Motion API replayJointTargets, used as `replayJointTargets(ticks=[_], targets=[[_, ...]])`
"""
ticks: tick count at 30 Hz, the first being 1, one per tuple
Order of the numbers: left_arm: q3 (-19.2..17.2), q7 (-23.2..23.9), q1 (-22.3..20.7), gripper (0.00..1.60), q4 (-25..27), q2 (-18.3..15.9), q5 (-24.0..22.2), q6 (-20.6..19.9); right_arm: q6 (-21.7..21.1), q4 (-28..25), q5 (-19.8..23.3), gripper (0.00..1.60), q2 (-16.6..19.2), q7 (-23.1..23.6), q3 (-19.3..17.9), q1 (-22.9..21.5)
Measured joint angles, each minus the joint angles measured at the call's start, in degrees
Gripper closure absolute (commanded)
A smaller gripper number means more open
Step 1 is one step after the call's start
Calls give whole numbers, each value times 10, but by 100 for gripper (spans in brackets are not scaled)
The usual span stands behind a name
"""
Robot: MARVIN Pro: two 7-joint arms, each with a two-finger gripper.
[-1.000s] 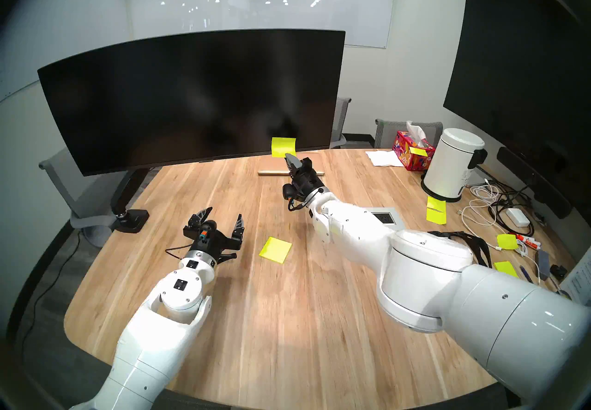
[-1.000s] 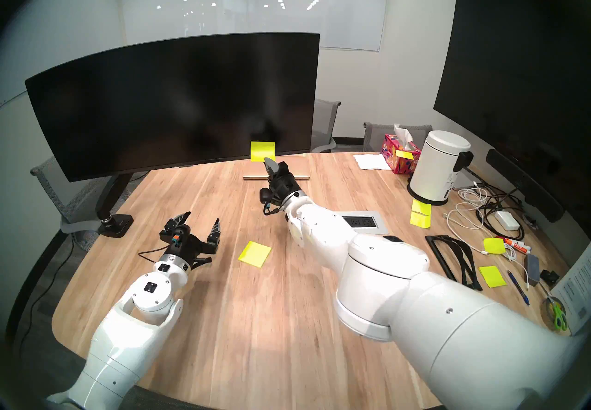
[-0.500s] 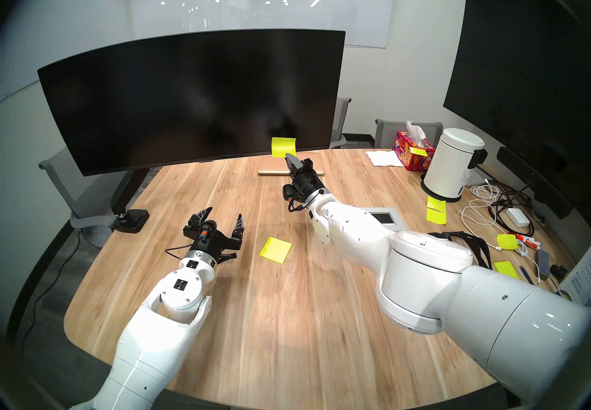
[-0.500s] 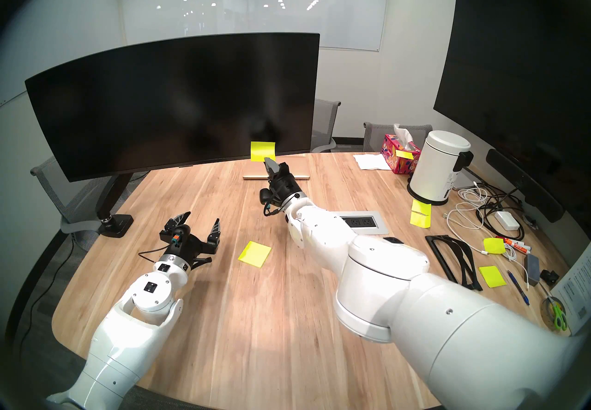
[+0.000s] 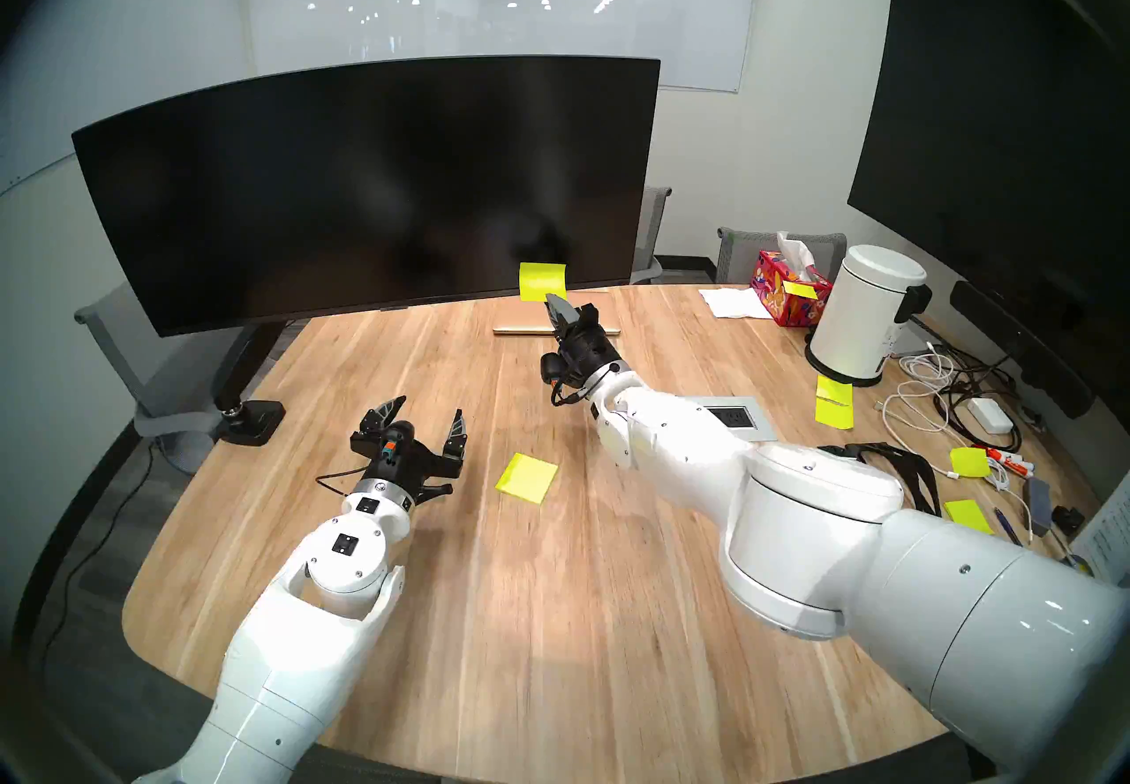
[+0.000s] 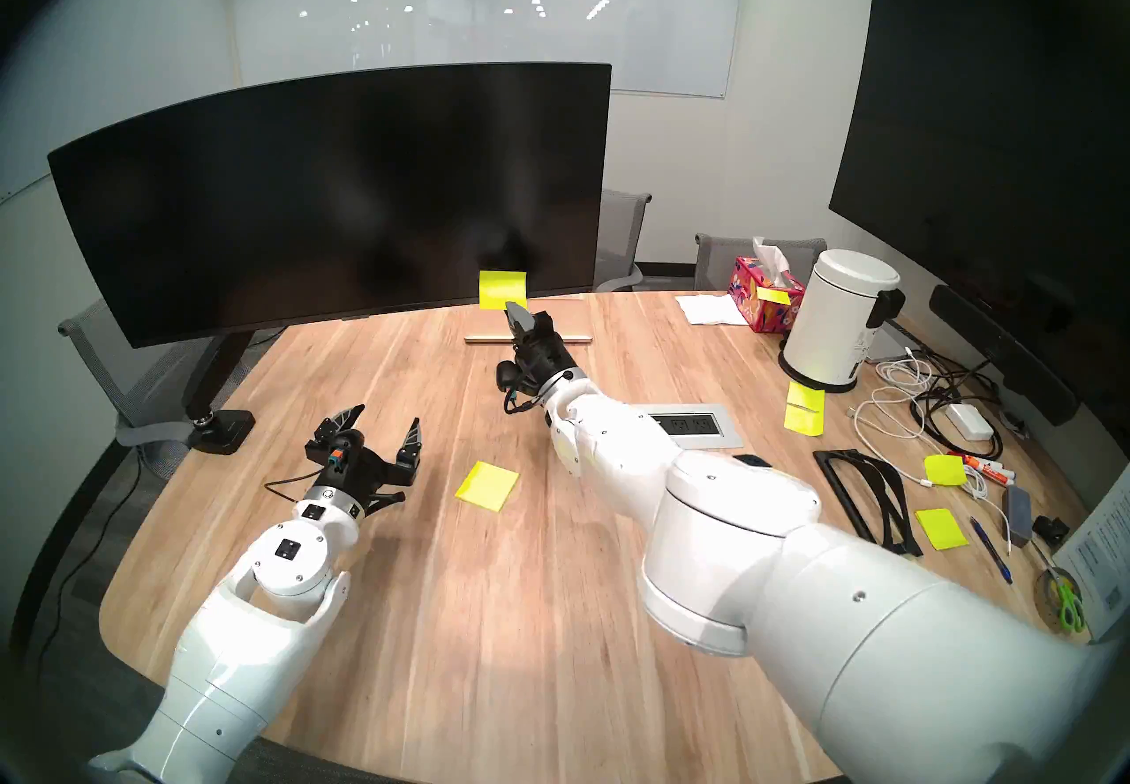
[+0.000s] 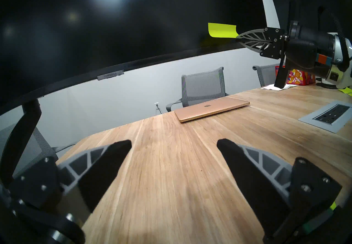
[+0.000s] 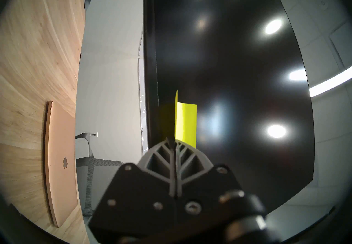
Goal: Peel one sticky note off the pad and stick it onto the monitor, then press it flat
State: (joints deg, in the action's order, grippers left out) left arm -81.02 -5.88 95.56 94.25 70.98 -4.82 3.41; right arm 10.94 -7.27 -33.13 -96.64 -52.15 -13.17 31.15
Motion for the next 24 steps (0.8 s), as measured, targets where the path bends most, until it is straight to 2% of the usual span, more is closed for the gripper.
replayJointTargets(ticks=[3,4,5,24], targets=[[0,0,0,0,0,0,0,0,0,0,0,160,0,0,-1,0],[0,0,0,0,0,0,0,0,0,0,0,119,0,0,-1,0],[0,0,0,0,0,0,0,0,0,0,0,0,0,0,-1,0],[0,0,0,0,0,0,0,0,-4,0,-2,0,0,-4,-2,3]])
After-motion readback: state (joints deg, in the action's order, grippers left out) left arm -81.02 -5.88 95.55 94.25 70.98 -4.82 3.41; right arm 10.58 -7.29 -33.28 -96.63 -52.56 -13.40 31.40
